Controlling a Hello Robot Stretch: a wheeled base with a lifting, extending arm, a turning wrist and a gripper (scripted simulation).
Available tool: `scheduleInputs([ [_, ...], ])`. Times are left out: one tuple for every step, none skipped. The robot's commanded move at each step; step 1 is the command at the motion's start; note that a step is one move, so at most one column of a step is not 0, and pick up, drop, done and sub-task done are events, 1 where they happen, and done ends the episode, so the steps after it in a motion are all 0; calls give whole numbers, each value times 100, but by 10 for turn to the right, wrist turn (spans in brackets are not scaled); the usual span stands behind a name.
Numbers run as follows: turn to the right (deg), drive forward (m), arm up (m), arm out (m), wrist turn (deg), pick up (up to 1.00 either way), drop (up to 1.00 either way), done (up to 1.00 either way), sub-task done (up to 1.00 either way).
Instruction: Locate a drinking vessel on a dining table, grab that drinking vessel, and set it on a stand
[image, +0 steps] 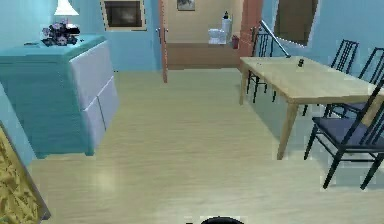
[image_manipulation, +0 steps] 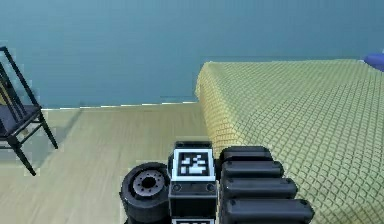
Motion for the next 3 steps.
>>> scheduleInputs([
  [0, 100, 0, 0, 0, 0, 0, 0, 0],
  [0, 100, 0, 0, 0, 0, 0, 0, 0],
  [0, 100, 0, 0, 0, 0, 0, 0, 0],
])
